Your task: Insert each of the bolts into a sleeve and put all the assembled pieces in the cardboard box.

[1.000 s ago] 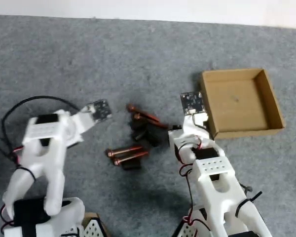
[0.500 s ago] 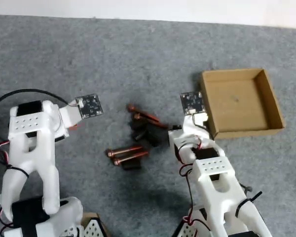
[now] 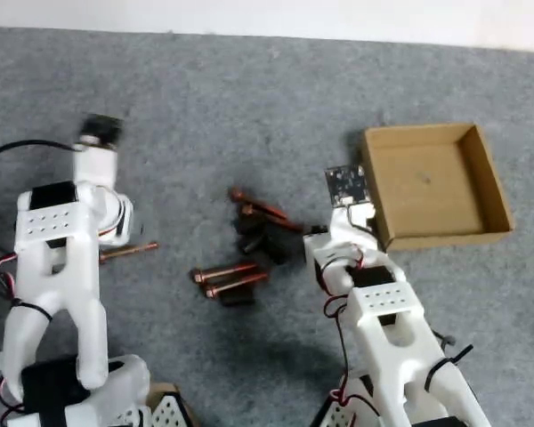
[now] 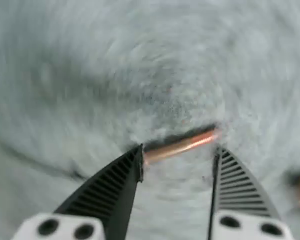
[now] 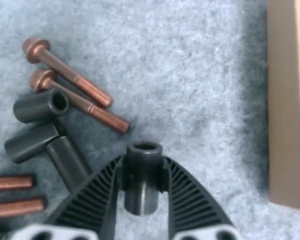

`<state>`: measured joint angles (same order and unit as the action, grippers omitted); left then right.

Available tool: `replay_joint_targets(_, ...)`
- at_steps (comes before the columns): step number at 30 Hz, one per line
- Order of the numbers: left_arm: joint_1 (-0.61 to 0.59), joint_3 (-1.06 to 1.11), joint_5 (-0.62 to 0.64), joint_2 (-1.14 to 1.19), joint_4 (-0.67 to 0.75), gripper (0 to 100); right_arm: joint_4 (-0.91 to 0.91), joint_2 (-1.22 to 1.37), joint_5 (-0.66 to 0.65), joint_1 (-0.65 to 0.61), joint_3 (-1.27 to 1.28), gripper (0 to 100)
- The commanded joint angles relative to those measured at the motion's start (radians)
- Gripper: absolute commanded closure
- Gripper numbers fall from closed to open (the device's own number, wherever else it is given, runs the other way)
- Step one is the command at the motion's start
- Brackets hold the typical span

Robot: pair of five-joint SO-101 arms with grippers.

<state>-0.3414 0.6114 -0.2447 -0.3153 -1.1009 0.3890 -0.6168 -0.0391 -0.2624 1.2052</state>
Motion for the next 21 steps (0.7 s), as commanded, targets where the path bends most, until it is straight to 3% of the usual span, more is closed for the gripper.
replay_joint_targets(1,0.008,-0.018,0.723,-0.038,-0.005,78,-0.027,-0.030,-0.011,0.013,-0.008,99.4)
replay_joint_targets(8,0.010,0.091,1.037,-0.033,0.003,78,-0.027,-0.030,-0.011,0.013,0.007,99.4)
replay_joint_targets(12,0.010,0.153,1.057,-0.033,0.049,79,-0.027,-0.030,-0.011,0.013,0.010,99.4)
replay_joint_targets(21,0.016,0.326,1.172,-0.033,0.356,79,-0.027,-0.030,-0.012,0.013,0.012,99.4)
